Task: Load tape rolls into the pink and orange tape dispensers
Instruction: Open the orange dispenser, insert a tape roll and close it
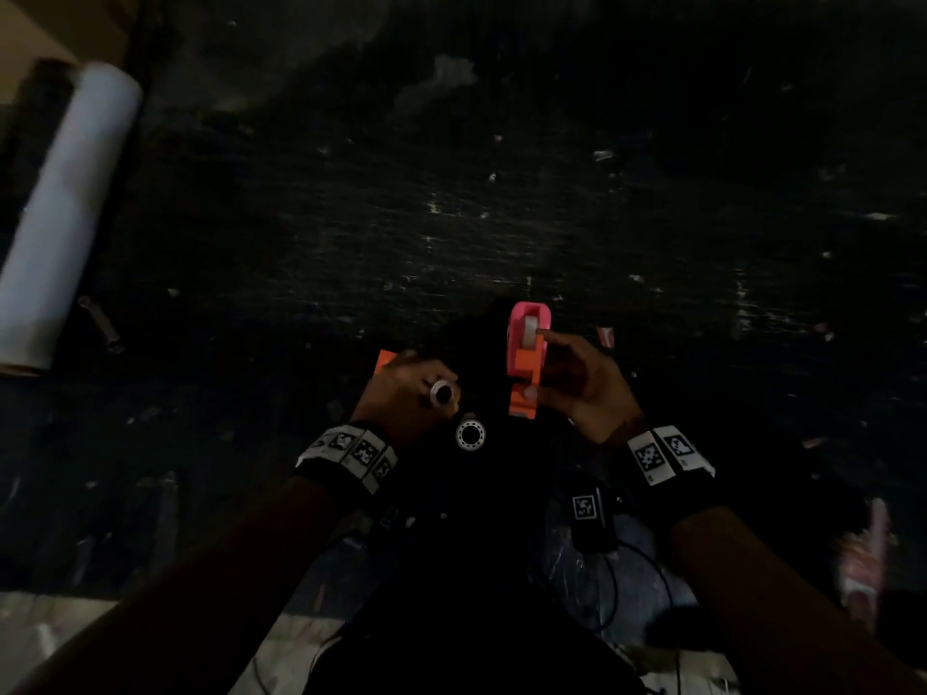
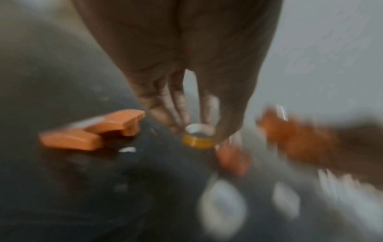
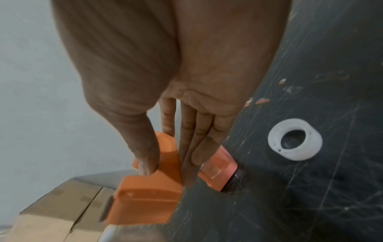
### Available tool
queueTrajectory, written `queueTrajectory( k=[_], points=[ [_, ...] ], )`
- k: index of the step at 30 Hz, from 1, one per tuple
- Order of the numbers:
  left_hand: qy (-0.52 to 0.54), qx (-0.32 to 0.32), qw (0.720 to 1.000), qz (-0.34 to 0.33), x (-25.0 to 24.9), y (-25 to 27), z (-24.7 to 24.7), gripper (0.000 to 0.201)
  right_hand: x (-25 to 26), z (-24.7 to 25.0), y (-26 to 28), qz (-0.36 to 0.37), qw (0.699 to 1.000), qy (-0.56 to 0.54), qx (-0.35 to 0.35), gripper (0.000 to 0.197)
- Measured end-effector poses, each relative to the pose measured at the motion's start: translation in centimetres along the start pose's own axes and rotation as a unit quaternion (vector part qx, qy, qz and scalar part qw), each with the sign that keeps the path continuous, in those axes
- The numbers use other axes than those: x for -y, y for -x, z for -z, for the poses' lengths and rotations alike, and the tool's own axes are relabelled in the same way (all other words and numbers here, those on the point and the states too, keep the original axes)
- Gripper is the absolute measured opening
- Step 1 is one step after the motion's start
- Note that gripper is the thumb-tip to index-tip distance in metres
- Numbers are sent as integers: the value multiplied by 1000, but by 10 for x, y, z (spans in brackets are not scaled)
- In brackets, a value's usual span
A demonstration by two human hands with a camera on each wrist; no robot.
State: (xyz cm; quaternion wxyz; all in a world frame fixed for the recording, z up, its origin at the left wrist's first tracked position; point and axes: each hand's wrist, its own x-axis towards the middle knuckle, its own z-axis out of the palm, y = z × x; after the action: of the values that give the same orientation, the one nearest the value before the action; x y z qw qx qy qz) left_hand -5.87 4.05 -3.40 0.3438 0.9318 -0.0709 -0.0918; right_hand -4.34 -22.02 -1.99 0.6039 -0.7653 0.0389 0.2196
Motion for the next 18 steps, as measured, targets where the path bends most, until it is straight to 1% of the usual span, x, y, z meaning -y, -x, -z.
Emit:
queueTrajectory(
  k=[1,2,4,5,7,8,9,11,16,18],
  points=[
    [-39,28,999,-23,5,1,-6,19,0,0,1,1,1000,5,2,76],
    [-65,68,995,-23,9,2,-11,25,1,1,2,0,1000,6,2,78],
    [-96,105,989,31,9,5,-13,30,-2,2,4,4,1000,10,2,79],
    [-111,99,988,51,9,8,-14,30,-1,2,5,9,1000,15,1,78],
    [-96,69,990,74,4,14,-17,36,-1,3,8,17,1000,19,-1,76],
    [-82,63,991,82,-3,16,-17,36,-2,4,9,19,1000,18,-2,75],
    [-76,65,991,90,-9,16,-18,34,-2,5,11,17,1000,15,-4,75],
    [-89,91,986,109,-18,19,-24,37,-2,5,15,18,1000,9,-6,74],
    [-75,109,974,184,-33,23,-35,57,-6,3,26,23,1000,9,-9,76],
    [-69,111,971,200,-38,20,-36,53,-8,2,30,24,1000,8,-10,77]
  ],
)
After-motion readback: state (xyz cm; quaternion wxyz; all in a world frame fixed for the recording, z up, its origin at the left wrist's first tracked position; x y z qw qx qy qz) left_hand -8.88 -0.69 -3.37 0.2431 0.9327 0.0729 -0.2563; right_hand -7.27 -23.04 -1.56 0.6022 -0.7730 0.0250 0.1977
